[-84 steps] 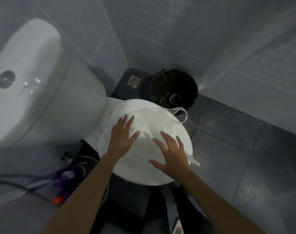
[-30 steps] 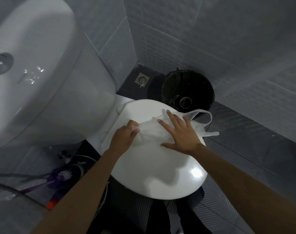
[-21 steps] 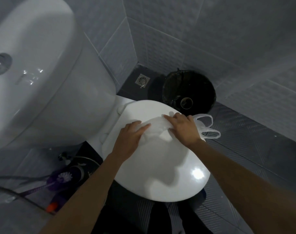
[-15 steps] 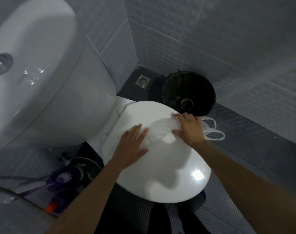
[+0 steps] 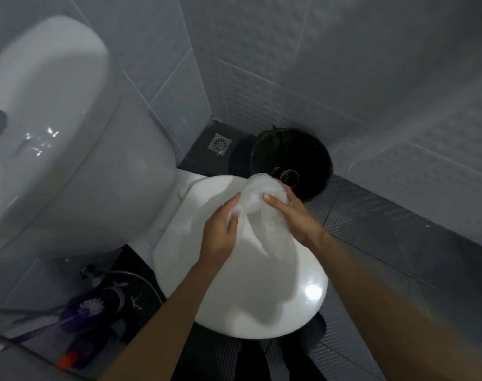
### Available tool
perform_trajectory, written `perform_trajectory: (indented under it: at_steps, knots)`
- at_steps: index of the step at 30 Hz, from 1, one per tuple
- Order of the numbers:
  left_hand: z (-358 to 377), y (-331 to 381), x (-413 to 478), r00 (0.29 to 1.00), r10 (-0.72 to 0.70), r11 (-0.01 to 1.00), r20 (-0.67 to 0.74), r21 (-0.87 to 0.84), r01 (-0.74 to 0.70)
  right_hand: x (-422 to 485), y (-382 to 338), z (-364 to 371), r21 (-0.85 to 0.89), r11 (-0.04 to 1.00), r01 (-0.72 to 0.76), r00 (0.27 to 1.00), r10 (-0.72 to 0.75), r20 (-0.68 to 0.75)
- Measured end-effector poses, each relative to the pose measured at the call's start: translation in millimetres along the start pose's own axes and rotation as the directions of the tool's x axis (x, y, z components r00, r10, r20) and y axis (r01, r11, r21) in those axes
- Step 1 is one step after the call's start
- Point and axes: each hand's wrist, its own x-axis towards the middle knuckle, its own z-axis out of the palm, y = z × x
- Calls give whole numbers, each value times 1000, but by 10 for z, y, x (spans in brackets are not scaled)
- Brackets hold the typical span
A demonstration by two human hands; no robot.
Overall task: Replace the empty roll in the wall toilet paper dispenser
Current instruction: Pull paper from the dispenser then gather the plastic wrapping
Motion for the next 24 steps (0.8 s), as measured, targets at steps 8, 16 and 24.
perform_trajectory:
  at_steps: [8,16,24]
  knots:
    - [102,145,-50,952,148,967,266,163,-196,-14,-163,145,245,969,-15,989,50,-136]
    - [6,-97,107,985,76,987,157,128,-96,109,-167,-42,217,973,75,919,17,-393]
    - [208,-462,619,992,116,878,53,461,-127,323,-119,-256,-245,902,356,768,-432,-473]
